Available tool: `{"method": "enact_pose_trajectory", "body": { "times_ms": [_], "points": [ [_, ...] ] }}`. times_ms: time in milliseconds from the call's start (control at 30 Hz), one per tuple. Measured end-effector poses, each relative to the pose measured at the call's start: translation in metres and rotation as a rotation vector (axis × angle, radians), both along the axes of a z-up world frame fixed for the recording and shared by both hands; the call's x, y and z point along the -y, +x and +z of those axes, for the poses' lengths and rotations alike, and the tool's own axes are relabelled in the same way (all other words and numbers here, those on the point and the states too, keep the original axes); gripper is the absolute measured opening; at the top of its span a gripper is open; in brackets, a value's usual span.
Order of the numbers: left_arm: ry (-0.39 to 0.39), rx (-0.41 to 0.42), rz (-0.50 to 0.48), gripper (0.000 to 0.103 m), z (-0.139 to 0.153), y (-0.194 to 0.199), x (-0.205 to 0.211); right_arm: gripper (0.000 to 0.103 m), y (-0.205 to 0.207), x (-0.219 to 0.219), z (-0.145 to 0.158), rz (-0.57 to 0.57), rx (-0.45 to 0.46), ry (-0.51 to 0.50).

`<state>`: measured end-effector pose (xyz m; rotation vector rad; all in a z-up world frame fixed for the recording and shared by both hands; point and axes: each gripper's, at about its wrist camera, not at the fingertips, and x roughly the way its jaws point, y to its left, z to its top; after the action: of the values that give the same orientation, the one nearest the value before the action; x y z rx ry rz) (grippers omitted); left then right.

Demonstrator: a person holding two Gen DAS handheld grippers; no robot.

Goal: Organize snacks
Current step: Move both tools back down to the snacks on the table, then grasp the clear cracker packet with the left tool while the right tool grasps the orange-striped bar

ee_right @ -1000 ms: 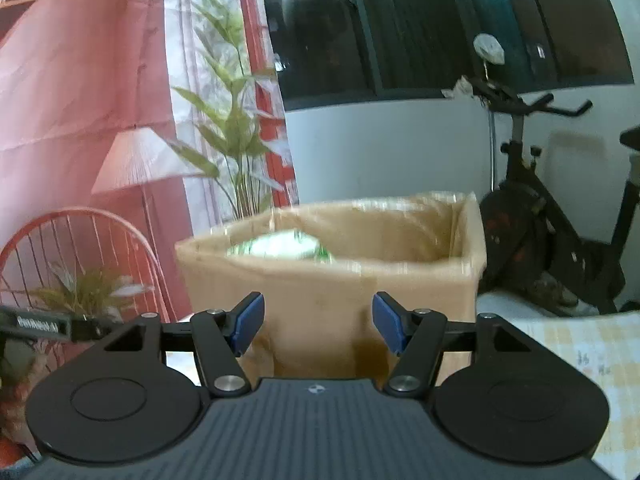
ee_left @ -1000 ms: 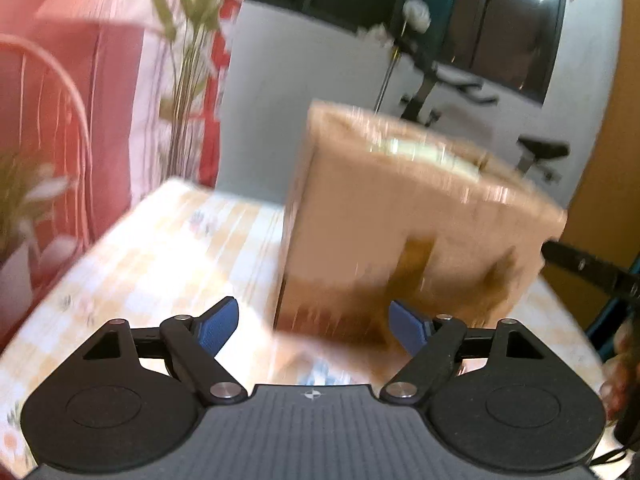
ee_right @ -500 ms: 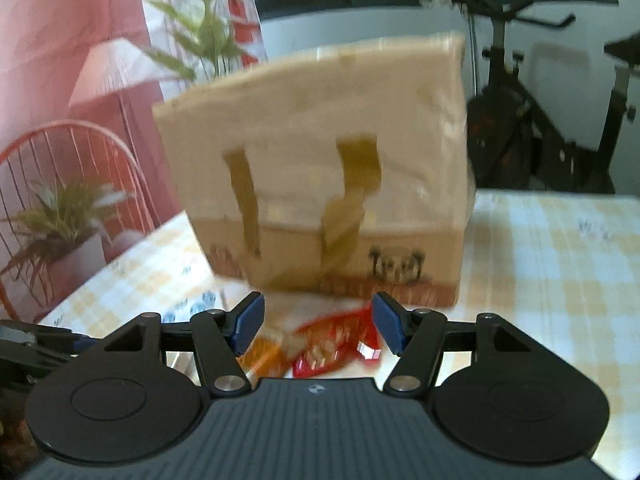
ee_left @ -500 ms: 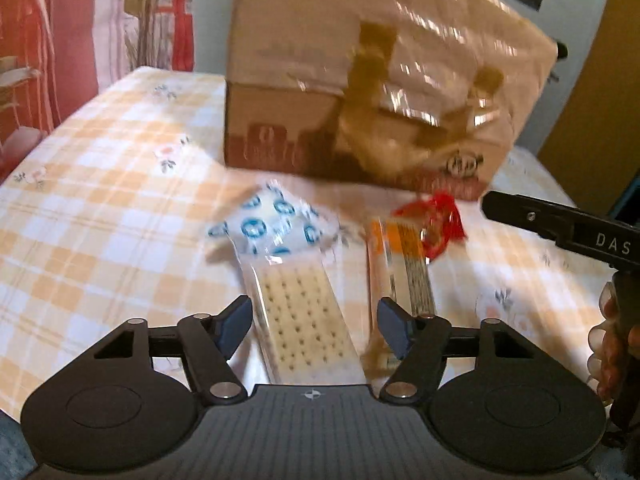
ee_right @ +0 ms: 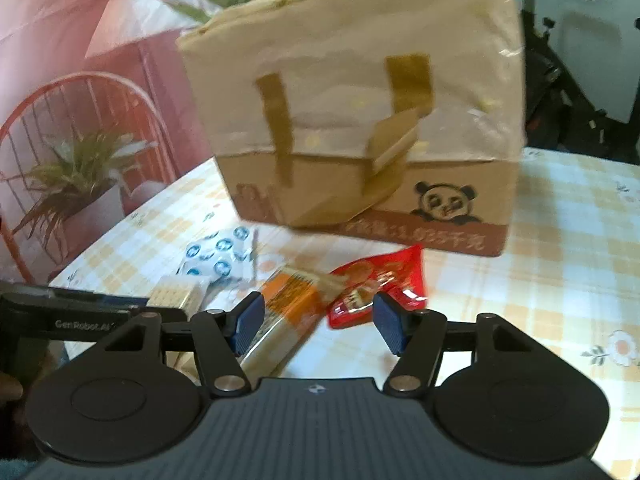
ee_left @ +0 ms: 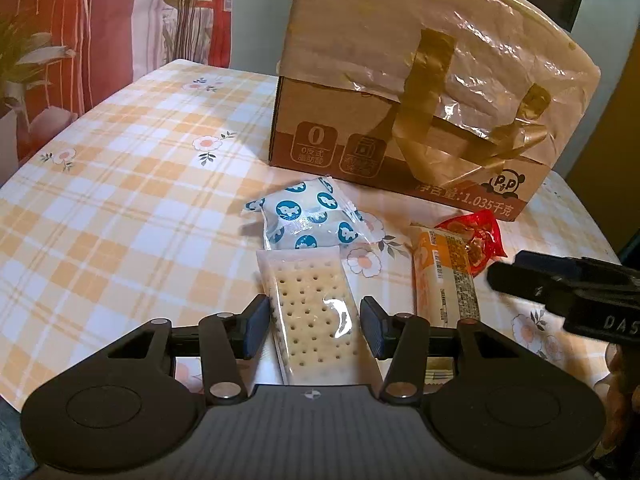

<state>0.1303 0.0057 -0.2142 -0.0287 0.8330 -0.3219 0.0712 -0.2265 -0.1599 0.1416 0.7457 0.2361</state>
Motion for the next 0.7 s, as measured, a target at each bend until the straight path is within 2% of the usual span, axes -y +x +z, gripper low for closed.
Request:
{"method": "enact_pose_trajectory", "body": {
  "times_ms": [367,533,700],
  "points": [
    [-0.025,-0.012,0.009,0.052,-0.003,0.003,-0.002,0.064,0.036,-0.029,-0.019,0.116,-0.075,-0.012],
    [-0.031,-0.015,0.013,0.053,-0.003,0.002,-0.002,0.064,0.03,-0.042,-0.022,0.183,-0.072,-0.083],
    [-0.035,-0.019,0.015,0.053,-0.003,0.003,-0.002,0.063,0.018,-0.033,-0.02,0.156,-0.06,-0.115]
  ]
}}
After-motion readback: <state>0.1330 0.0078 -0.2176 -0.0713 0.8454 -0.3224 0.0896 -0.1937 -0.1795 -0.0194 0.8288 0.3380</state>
